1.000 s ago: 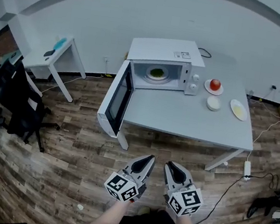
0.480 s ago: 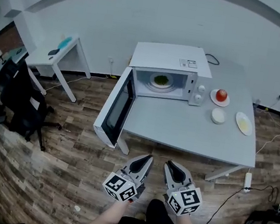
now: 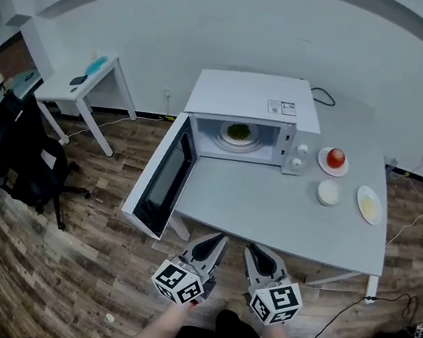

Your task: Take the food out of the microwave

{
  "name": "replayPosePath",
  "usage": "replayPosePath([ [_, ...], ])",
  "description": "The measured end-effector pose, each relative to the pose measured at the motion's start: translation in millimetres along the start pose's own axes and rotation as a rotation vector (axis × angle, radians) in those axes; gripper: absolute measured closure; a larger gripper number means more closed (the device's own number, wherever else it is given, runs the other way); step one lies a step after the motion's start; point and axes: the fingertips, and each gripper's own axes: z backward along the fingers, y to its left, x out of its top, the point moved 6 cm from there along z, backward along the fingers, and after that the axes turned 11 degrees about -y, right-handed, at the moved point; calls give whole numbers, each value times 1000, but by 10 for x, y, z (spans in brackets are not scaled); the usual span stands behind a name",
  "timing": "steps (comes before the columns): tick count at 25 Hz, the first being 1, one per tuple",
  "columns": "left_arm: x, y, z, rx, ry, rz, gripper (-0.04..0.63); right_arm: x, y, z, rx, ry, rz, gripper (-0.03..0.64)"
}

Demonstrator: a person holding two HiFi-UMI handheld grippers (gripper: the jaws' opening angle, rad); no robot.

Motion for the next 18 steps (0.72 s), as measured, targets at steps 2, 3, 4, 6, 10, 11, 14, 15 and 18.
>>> replayPosePath([
  [2,-7,48,-89,6,-2,0,584,9,-90,-70,1,0,-4,560],
  [3,-10,68,-126,9,-2,-1,584,15,-123,-102,2,1,-6,560],
  [4,-15,89,-159,12,-2,-1,584,21,-150,-132,6,1,-6,560],
  [6,-23,130,-223,20,-4,-2,584,26,-198,-188,18,3,-5,560],
  [10,-39,177,-382,26,-8,-2,584,48,-323,-275,28,10,-5,560],
  [11,-46,181,-416,26,-7,0,584,53,-356,-286,28,12,-6,560],
  [14,-79,187,-503,29,-5,3,584,61,-457,-304,25,16,-7,560],
  [15,-90,189,-535,29,-6,2,585,63,-496,-311,25,16,-8,560],
  [18,-133,196,-614,30,-9,-2,584,47,-596,-334,25,15,-16,560],
])
